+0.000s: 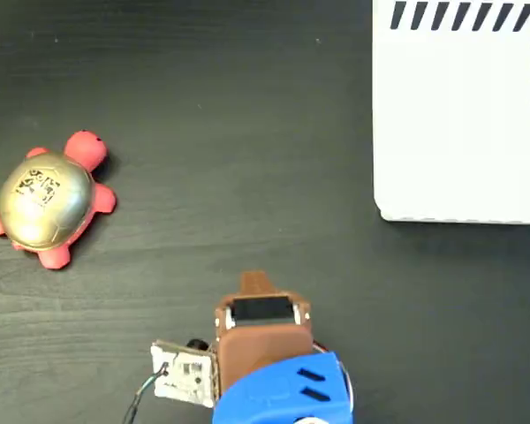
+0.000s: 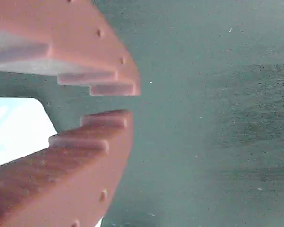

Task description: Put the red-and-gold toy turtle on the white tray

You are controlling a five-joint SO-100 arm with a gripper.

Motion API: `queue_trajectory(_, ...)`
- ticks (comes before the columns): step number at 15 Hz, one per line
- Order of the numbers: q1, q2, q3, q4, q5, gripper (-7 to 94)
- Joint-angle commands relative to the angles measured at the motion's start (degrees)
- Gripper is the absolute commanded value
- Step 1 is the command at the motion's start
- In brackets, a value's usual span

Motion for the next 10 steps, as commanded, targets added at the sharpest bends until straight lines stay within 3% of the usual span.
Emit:
queue_trajectory(1, -0.62, 0.09, -0.62, 0.44, -0.18, 0)
queue_trajectory(4, -3.43, -17.49, -10.46, -10.63, -3.78, 0)
queue_trajectory(6, -5.45, -36.47, -31.38, -6.68, -7.47, 0)
queue_trajectory(10, -10.02, -62.58, -62.49, 8.61, -18.19, 0)
